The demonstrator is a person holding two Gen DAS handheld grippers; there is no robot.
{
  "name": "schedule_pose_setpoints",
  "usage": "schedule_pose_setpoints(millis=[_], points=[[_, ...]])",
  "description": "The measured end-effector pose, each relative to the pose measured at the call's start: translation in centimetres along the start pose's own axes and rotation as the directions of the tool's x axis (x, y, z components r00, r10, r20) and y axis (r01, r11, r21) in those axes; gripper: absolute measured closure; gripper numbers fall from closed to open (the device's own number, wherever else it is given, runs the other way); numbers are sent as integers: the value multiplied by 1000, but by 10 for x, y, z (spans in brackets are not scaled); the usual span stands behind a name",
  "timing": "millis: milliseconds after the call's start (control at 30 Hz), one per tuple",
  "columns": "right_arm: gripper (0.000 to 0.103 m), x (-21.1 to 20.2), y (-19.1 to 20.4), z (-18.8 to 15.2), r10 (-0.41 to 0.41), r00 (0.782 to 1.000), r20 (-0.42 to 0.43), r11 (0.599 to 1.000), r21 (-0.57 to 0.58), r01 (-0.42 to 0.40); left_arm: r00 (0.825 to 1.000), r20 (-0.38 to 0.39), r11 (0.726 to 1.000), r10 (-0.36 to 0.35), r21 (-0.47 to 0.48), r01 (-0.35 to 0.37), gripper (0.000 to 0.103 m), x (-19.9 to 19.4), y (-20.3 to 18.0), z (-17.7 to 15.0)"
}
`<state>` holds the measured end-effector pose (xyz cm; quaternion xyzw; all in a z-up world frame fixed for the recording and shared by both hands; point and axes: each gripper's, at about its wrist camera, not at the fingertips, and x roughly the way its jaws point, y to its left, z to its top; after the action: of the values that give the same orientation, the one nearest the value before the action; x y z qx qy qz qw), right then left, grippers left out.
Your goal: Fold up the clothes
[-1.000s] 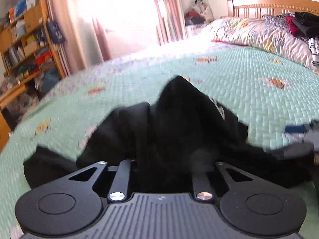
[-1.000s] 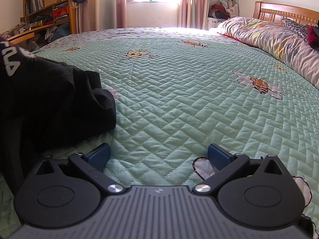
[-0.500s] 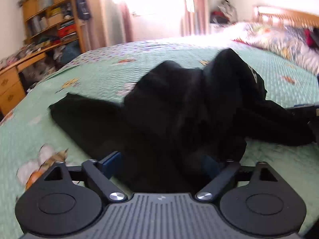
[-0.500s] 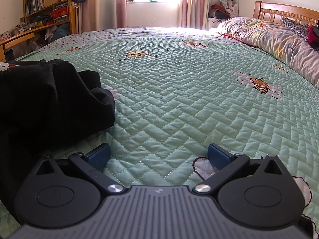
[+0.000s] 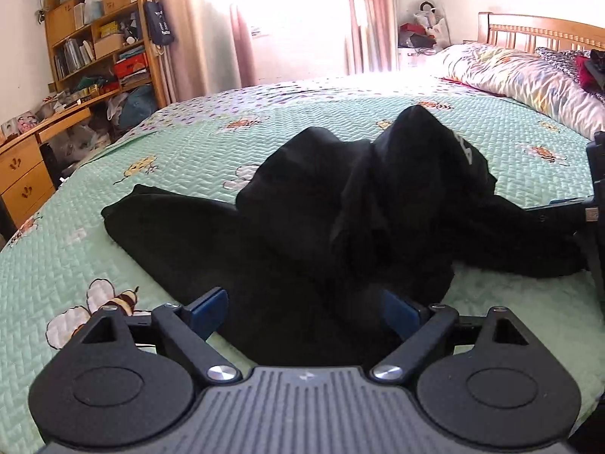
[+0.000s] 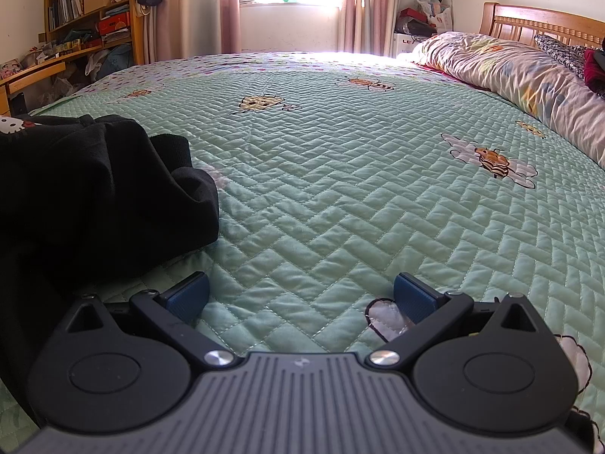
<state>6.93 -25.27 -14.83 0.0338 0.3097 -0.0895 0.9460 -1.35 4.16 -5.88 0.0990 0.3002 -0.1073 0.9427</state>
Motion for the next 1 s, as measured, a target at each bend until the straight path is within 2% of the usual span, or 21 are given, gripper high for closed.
schedule_pose_setpoints(millis=[167, 433, 567, 733, 900, 933, 967, 1000], points=[[0, 0, 0, 0, 0, 1000, 0, 1000, 0, 0, 1000, -13, 1000, -6, 6, 6, 13, 0, -7, 1], [0, 0, 0, 0, 1, 1000, 0, 1000, 0, -1, 1000, 24, 1000, -7, -5, 8, 12, -5, -3, 8], [0, 0, 0, 0, 1, 1000, 0, 1000, 0, -1, 999, 25, 998, -41, 46, 40, 12, 3, -9, 19], [0, 0, 0, 0, 0, 1000, 0, 1000, 0, 0, 997, -28, 989, -67, 127, 70, 12, 38, -22, 34], [0, 0, 0, 0, 0, 1000, 0, 1000, 0, 0, 998, -47, 987, -50, 152, 57, 12, 74, -32, 48], [0, 0, 0, 0, 0, 1000, 0, 1000, 0, 0, 997, -45, 987, -55, 151, 61, 18, 79, -32, 51], [0, 0, 0, 0, 0, 1000, 0, 1000, 0, 0, 997, -43, 987, -60, 149, 66, 29, 83, -33, 53], [0, 0, 0, 0, 0, 1000, 0, 1000, 0, 0, 995, -58, 985, -85, 144, 92, 70, 87, -33, 55]])
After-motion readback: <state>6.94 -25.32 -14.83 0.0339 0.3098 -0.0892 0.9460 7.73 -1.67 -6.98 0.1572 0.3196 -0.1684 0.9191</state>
